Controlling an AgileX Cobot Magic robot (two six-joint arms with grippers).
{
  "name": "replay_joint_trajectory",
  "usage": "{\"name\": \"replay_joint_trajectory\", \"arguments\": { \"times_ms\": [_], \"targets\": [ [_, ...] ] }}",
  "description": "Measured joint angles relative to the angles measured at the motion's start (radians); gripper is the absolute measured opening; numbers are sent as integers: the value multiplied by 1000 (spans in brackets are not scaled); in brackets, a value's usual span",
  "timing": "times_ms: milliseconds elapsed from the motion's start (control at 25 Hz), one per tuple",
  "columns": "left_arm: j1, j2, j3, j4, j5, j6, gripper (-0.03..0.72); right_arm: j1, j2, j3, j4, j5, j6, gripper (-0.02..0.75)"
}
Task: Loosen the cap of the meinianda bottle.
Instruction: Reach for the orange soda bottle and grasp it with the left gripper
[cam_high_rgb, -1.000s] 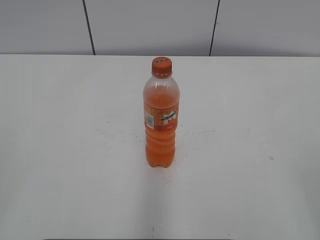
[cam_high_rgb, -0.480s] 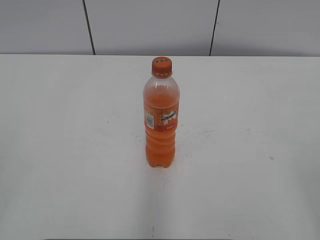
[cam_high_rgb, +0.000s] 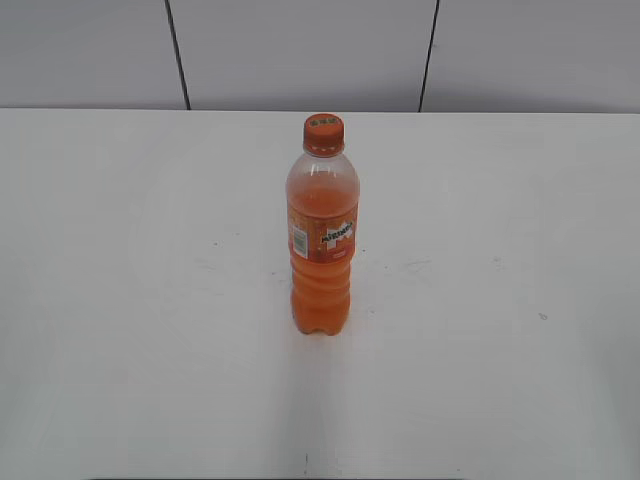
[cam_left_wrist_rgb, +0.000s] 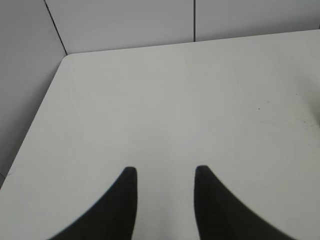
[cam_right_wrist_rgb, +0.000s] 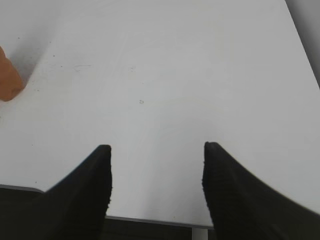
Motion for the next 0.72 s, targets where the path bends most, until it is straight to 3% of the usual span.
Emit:
{"name": "replay_joint_trajectory", "arguments": {
  "times_ms": [200,440,720],
  "targets": [
    [0,0,0,0,0,0,286,0,0,0,0,0,0,437],
    [0,0,0,0,0,0,512,0,0,0,0,0,0,437],
    [0,57,-14,1,-75,57,542,0,0,0,0,0,0,437]
  ]
}}
